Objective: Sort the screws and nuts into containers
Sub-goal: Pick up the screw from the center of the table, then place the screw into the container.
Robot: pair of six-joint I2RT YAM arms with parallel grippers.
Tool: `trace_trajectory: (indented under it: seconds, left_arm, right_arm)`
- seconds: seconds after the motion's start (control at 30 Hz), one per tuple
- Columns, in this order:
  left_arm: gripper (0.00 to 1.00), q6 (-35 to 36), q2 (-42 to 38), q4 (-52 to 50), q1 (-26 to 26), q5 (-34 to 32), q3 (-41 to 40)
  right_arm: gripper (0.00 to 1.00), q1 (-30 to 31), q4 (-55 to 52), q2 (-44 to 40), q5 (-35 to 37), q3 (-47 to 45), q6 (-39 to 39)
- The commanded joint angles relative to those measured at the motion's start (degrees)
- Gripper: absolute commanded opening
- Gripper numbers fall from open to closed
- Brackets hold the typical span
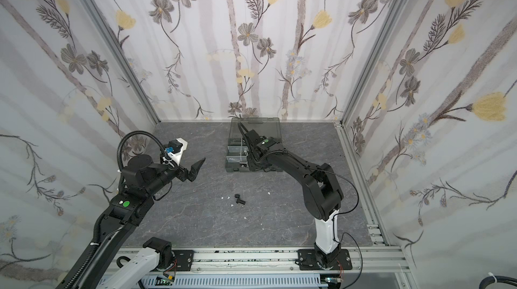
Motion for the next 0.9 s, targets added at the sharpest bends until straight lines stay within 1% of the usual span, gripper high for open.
trace_trajectory:
  seconds: [0.0,0.2,0.3,0.57,0.87]
  left_arm:
    - [1.00,0.4,0.1,2.1,0.0,-0.1,-0.2]
    - [1.00,0.5,0.2,2.3,0.1,-0.3,-0.5]
    - [1.00,0.5,0.2,2.3,0.1,-0.5,-0.5]
    - [1.00,0.6,0.8,2.5,0.0,-0.7,-0.7]
    - [1.00,0.6,1.2,2.6,0.0,-0.6,-0.9]
  right_arm:
    - [0.05,-2.8,-3.1,-1.2,3.8,1.2,-3.6]
    - [0.05,-7.9,-3.4,-0.4,5.7,2.5,-7.6]
    - [0.05,-9.2,-3.3,1.3,5.9,3.8,-9.2]
    - [0.05,-9.7,-2.4,4.2,5.6,6.0,-10.8]
    - [0.04,-9.8,-1.2,4.2,5.8,3.0,-10.7]
